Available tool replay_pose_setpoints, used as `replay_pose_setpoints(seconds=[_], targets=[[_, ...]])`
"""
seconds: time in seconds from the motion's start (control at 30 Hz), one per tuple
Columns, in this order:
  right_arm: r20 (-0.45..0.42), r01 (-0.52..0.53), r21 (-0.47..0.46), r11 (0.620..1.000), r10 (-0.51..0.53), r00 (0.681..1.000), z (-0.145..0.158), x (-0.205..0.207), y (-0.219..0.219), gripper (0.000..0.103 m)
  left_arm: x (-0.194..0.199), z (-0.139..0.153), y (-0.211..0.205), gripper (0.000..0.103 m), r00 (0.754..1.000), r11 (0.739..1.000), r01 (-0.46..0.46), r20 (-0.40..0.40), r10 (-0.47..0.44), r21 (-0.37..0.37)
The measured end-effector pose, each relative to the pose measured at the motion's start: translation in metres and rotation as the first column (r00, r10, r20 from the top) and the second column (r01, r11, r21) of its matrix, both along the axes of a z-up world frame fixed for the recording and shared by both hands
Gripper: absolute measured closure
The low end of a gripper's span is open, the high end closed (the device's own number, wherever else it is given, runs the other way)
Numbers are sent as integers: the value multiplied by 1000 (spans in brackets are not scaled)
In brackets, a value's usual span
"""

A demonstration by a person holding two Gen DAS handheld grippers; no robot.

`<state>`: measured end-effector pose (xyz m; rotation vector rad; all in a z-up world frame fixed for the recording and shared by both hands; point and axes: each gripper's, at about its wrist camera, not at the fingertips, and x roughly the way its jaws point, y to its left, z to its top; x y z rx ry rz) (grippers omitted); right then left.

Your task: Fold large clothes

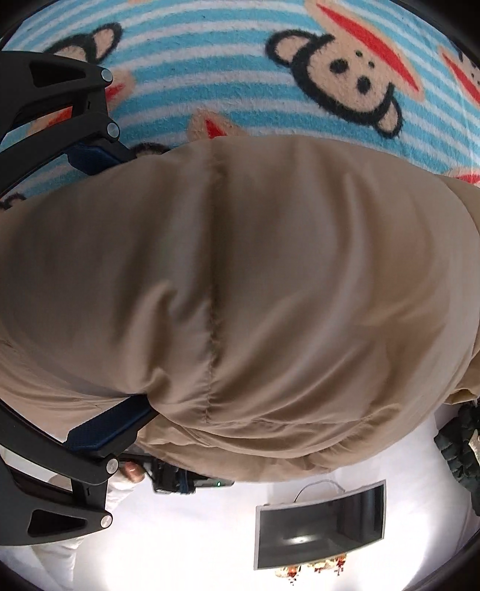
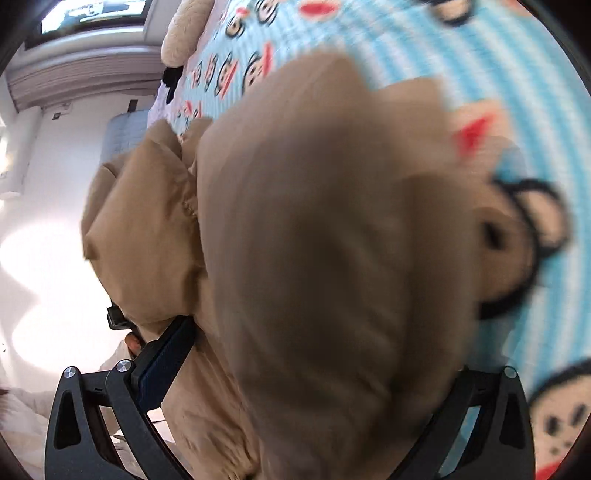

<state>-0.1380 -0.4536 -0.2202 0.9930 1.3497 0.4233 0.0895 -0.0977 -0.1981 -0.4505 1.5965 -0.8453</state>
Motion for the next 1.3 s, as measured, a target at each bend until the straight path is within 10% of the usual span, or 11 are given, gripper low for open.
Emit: replay_pose_setpoints(seconds=[0.13,0.4,1.3], targets=[[-15,46,-11,999,-46,999,0,2,3,2,-2,18,-1,10,999,999,0,52,-2,45],[-8,130,103,986,-130,992,7,-12,-10,57,-1,44,5,30,996,999,-37,87,36,5],[194,64,177,982,-99,976,50,72,98,59,-26,98,89,29,953,991,-135,272,133,-8]])
